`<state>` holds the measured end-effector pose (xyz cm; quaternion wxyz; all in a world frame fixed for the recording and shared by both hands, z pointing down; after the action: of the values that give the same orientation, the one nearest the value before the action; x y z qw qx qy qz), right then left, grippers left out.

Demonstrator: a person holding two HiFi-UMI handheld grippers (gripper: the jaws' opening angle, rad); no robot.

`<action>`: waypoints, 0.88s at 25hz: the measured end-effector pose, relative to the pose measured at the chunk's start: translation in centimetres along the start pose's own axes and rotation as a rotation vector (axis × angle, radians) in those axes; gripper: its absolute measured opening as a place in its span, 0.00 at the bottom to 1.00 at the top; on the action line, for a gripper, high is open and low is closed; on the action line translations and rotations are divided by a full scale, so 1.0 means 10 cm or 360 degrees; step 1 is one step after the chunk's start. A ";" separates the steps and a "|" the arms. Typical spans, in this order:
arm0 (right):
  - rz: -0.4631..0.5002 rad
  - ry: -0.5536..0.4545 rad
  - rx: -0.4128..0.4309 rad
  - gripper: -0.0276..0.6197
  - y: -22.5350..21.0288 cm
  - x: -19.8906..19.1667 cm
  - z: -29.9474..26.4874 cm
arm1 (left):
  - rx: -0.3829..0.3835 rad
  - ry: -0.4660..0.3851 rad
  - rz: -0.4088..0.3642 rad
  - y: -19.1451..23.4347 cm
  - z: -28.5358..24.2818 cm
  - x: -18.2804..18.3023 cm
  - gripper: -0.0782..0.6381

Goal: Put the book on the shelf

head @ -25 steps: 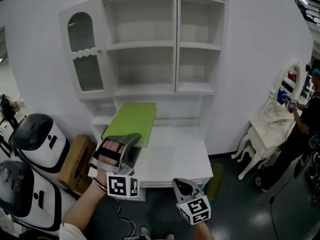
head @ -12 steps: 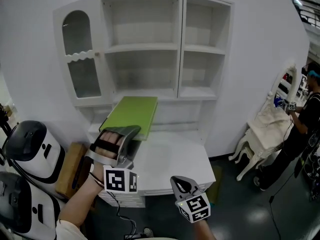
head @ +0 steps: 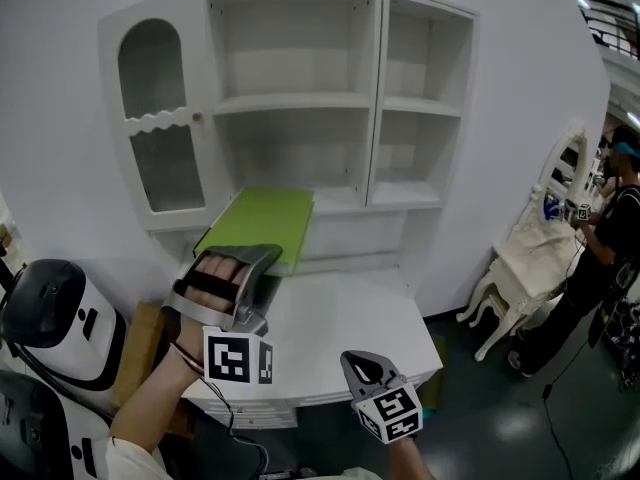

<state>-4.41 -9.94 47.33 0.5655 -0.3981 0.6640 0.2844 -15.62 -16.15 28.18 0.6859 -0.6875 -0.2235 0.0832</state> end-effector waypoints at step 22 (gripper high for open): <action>-0.0012 0.0011 -0.0011 0.06 -0.51 0.13 -0.46 | 0.0015 0.0051 -0.0044 0.83 -0.37 -0.24 0.32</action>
<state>-2.57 -16.64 47.33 0.5628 -0.4035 0.6635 0.2831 -14.63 -20.20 19.77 0.6937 -0.6824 -0.2214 0.0637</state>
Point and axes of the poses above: the fingertips, and each gripper's own axes: z backward along the fingers, y to its left, x out of its top, the point moved 3 cm from there along z, backward along the fingers, and after that the axes turned 10 degrees about -z, right-handed, at the moved point
